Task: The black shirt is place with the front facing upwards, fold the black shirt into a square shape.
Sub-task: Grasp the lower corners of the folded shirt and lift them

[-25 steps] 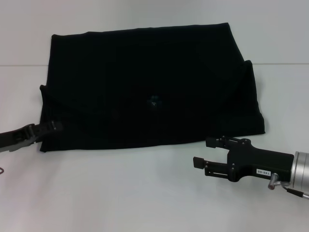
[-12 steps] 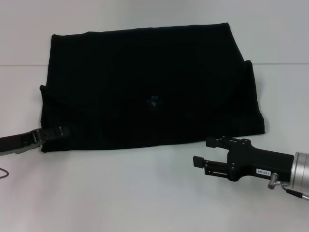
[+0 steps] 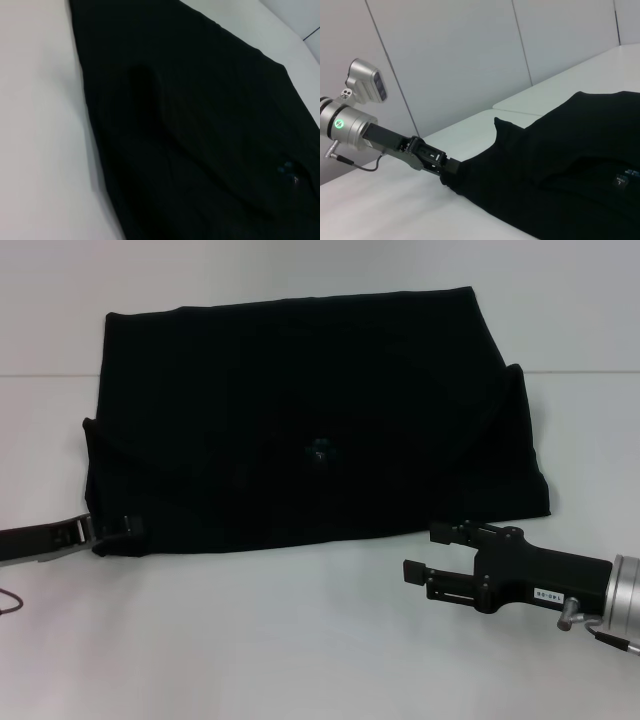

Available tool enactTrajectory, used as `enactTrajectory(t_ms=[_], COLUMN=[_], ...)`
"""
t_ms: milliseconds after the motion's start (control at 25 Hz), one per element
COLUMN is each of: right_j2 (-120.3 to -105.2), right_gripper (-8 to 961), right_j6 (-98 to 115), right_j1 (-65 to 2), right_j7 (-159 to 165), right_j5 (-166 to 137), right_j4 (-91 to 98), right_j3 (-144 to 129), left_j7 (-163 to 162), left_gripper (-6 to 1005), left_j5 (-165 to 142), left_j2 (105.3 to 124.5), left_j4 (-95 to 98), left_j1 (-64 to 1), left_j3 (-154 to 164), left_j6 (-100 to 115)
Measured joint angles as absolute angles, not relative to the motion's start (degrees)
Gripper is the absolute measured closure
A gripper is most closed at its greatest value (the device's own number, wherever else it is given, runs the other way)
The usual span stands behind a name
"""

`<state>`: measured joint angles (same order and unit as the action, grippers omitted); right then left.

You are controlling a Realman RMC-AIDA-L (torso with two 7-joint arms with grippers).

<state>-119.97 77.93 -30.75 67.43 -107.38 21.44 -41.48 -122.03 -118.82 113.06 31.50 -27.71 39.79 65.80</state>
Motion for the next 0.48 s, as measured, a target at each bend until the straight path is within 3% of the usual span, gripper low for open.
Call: enactTrajectory(t_ms=[280,400,480], right_j2=[-119.84,-119.69,-119.52], right_gripper=[147,148,148], right_j6=[77.95,77.92,77.74], right_j1=[-30.72,-30.73,-30.73], right_j7=[68.43,70.2,74.66], right_j5=[-107.29,-107.29,-107.39], right_j4=[21.71,22.31,24.95], right_j3=[-41.29,-40.95,-40.5], left_j7=[-122.04,-122.05,-122.05], left_gripper=[554,769,845], left_j5=[-118.83,-118.83,-118.83], left_j2=[113.37,113.37,113.37], left_j4=[32.38,32.4,32.42], left_j1=[-27.51,-27.51,-27.61], left_j3=[39.82,39.82,39.82], left_j6=[65.75,65.74,65.7])
